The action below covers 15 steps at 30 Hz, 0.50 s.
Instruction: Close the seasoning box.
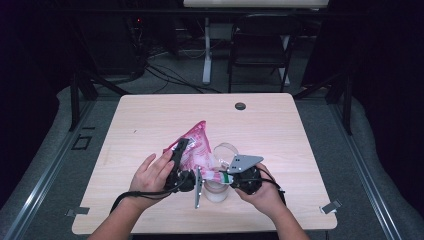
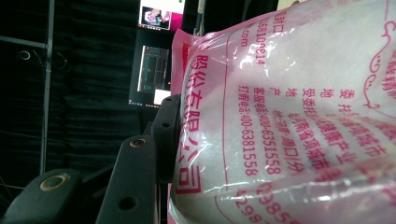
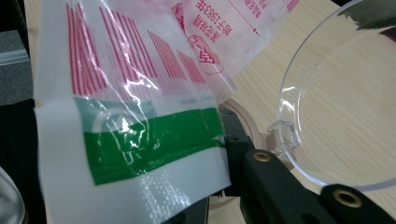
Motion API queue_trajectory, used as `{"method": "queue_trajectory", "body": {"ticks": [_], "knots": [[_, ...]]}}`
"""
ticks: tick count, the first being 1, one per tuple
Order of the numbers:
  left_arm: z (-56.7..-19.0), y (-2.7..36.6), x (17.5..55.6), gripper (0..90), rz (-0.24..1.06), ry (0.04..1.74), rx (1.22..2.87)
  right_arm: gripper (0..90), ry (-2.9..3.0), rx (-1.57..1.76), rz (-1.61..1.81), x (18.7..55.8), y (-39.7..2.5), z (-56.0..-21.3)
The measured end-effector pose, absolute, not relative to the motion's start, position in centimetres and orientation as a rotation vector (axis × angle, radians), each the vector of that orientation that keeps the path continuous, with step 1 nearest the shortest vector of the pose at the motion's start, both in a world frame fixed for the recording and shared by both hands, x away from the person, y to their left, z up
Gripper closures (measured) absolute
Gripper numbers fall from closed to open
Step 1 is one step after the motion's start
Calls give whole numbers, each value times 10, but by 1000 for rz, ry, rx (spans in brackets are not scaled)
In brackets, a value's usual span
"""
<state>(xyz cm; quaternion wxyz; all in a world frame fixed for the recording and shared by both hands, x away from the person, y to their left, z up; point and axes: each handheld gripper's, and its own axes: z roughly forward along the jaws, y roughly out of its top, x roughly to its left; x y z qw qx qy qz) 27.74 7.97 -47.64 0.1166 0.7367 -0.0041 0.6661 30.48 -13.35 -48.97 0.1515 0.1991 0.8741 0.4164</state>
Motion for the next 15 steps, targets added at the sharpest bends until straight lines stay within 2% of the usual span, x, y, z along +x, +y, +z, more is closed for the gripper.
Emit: {"method": "queue_trajectory", "body": {"ticks": [15], "knots": [[-475, 79, 277, 609, 1953, -17, 2154, 900, 2515, 572, 1188, 305, -133, -491]]}}
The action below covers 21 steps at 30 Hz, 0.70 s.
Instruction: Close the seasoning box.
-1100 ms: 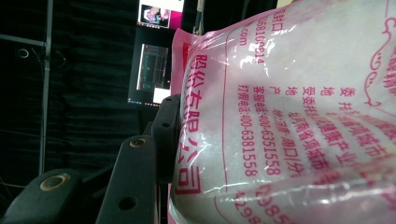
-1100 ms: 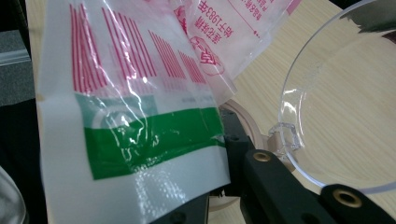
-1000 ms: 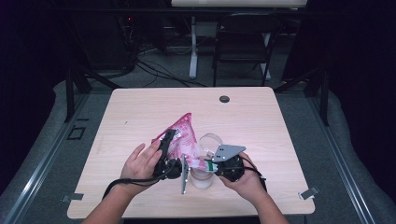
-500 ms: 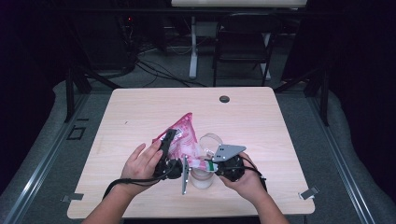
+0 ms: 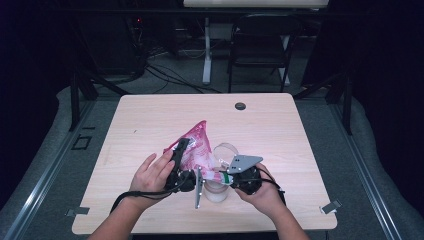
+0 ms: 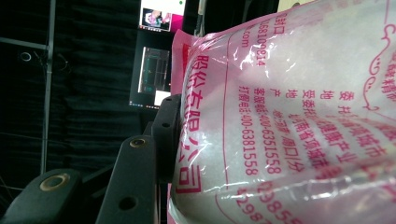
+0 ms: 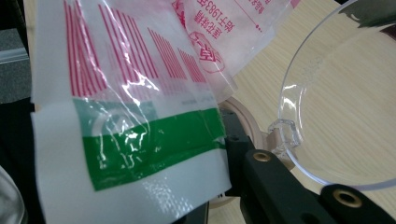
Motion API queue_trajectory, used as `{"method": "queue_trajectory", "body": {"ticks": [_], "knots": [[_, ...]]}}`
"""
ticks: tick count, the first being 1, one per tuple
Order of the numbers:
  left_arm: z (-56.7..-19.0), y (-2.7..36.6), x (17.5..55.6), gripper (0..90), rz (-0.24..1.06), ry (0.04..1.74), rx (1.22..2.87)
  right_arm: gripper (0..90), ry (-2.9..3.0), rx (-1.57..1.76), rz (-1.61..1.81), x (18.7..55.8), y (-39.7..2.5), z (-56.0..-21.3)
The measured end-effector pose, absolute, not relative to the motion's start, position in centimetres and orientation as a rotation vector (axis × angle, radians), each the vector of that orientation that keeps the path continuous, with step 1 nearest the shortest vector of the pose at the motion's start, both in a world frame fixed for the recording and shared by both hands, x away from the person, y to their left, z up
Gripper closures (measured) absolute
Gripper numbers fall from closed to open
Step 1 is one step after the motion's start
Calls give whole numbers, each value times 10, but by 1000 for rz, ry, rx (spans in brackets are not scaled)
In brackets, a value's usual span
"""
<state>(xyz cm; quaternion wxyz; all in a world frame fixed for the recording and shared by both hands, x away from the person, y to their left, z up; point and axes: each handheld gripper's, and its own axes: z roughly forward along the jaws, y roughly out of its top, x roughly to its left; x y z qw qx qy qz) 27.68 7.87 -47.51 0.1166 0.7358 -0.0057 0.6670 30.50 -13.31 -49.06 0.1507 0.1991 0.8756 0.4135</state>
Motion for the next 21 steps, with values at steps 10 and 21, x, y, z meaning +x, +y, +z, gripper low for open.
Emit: {"method": "queue_trajectory", "body": {"ticks": [10, 21], "knots": [[-475, 79, 277, 609, 1945, -10, 2155, 900, 2515, 572, 1185, 305, -133, -491], [-475, 78, 277, 609, 1946, -23, 2147, 900, 2515, 575, 1182, 305, -133, -491]]}}
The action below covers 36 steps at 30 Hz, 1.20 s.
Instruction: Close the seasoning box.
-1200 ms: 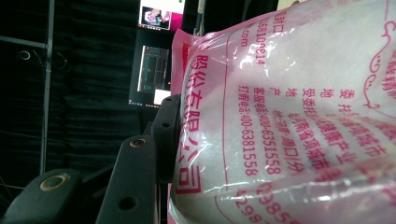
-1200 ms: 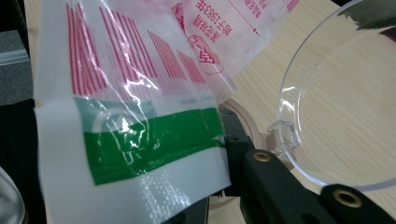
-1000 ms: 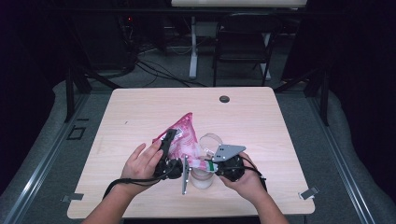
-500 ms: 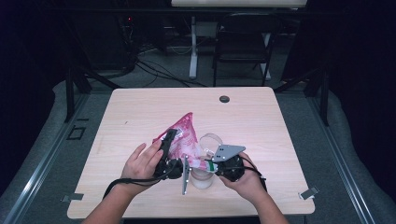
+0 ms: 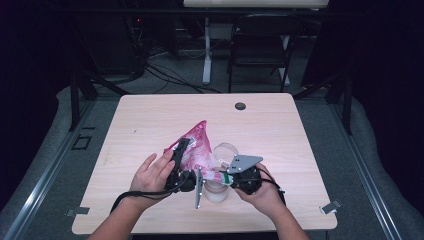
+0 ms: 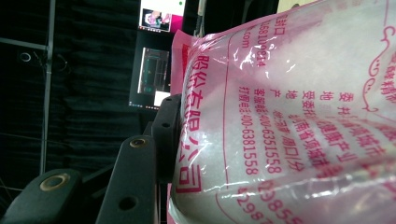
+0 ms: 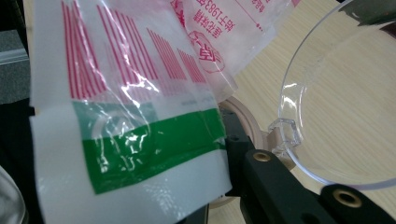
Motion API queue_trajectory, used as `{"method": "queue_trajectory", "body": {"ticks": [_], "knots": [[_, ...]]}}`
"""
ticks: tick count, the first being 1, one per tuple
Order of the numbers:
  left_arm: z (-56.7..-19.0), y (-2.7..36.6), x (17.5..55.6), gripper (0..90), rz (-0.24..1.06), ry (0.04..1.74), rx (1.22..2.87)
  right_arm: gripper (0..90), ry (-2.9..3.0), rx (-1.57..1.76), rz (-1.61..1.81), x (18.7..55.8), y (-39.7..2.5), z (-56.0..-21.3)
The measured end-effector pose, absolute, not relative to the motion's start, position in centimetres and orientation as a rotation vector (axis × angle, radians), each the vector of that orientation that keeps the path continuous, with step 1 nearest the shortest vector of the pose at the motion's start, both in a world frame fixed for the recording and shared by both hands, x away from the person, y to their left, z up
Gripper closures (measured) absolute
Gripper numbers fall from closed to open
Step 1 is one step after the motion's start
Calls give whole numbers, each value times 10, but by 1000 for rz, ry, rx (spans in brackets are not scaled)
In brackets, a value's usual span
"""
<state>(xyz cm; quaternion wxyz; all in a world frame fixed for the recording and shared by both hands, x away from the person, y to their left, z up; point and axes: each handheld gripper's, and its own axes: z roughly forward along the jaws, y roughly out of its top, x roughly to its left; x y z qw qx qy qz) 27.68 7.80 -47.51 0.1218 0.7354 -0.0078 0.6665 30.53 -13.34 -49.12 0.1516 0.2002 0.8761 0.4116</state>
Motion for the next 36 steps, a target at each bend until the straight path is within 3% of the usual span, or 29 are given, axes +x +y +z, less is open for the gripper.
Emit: {"method": "queue_trajectory", "body": {"ticks": [36], "knots": [[-473, 76, 276, 609, 1951, -30, 2141, 900, 2514, 579, 1186, 306, -134, -491]]}}
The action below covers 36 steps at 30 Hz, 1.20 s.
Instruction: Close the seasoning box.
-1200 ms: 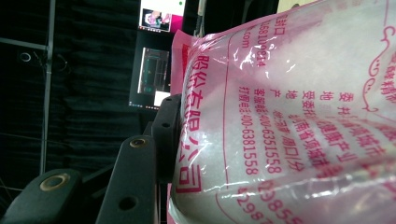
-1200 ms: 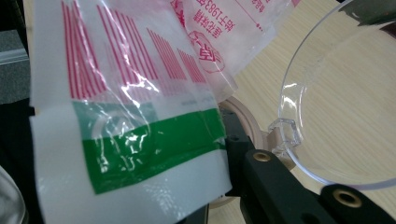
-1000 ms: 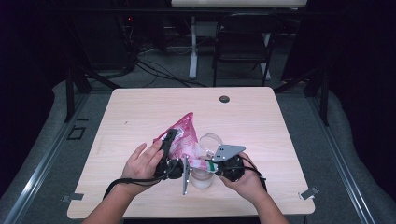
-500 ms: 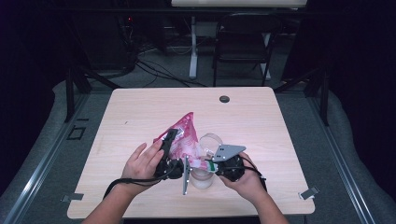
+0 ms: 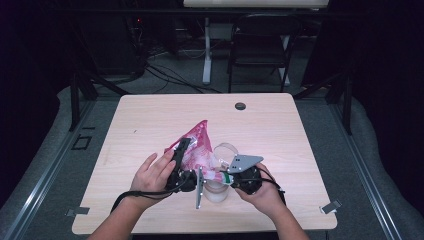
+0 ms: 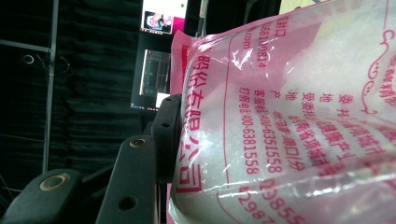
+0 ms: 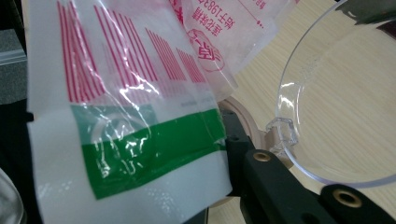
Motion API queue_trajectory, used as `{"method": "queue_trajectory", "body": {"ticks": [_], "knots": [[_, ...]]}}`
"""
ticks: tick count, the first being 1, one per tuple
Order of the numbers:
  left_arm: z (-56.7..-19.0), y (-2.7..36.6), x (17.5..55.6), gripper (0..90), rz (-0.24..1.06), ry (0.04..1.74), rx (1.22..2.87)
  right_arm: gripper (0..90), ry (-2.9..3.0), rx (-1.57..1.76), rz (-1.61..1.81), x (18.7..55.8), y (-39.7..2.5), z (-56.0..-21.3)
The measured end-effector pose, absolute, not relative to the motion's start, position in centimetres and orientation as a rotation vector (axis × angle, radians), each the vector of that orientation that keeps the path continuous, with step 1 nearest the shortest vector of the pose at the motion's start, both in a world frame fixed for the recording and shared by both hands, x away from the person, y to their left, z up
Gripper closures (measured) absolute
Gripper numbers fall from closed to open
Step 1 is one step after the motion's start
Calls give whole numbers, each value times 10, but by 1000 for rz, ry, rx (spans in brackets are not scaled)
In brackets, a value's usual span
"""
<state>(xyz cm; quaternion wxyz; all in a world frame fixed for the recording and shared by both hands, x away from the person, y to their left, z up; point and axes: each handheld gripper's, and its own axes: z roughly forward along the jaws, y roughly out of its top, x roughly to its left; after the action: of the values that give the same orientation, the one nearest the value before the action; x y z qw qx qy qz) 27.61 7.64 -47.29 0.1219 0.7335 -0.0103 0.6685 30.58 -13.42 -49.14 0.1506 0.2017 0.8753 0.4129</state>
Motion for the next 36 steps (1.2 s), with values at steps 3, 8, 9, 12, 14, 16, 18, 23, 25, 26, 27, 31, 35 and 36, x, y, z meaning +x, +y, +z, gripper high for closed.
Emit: {"method": "queue_trajectory", "body": {"ticks": [3, 8, 9, 12, 14, 16, 18, 23, 25, 26, 27, 31, 35, 36], "knots": [[-473, 76, 276, 608, 1953, -32, 2139, 900, 2514, 580, 1186, 306, -134, -491], [-472, 76, 275, 608, 1956, -35, 2134, 900, 2513, 579, 1185, 306, -134, -492], [-472, 76, 275, 608, 1955, -33, 2132, 900, 2514, 578, 1186, 306, -134, -492], [-471, 75, 274, 608, 1959, -38, 2125, 900, 2511, 581, 1181, 306, -133, -492], [-471, 75, 274, 608, 1963, -37, 2124, 900, 2509, 580, 1188, 306, -134, -492], [-471, 74, 274, 608, 1964, -38, 2122, 900, 2511, 578, 1186, 306, -134, -492], [-471, 74, 274, 608, 1964, -38, 2121, 900, 2511, 577, 1187, 306, -134, -492], [-470, 74, 274, 607, 1966, -45, 2111, 900, 2510, 577, 1188, 306, -134, -492], [-470, 74, 274, 607, 1965, -44, 2110, 900, 2510, 582, 1188, 306, -134, -492], [-470, 74, 274, 607, 1964, -44, 2111, 900, 2509, 583, 1188, 306, -134, -492], [-470, 74, 274, 607, 1962, -42, 2111, 900, 2509, 583, 1187, 306, -134, -492], [-471, 74, 274, 607, 1964, -46, 2109, 900, 2506, 582, 1188, 307, -134, -492], [-471, 74, 274, 607, 1966, -47, 2109, 900, 2508, 586, 1188, 307, -135, -493], [-471, 74, 273, 607, 1960, -40, 2112, 900, 2507, 586, 1188, 307, -135, -493]]}}
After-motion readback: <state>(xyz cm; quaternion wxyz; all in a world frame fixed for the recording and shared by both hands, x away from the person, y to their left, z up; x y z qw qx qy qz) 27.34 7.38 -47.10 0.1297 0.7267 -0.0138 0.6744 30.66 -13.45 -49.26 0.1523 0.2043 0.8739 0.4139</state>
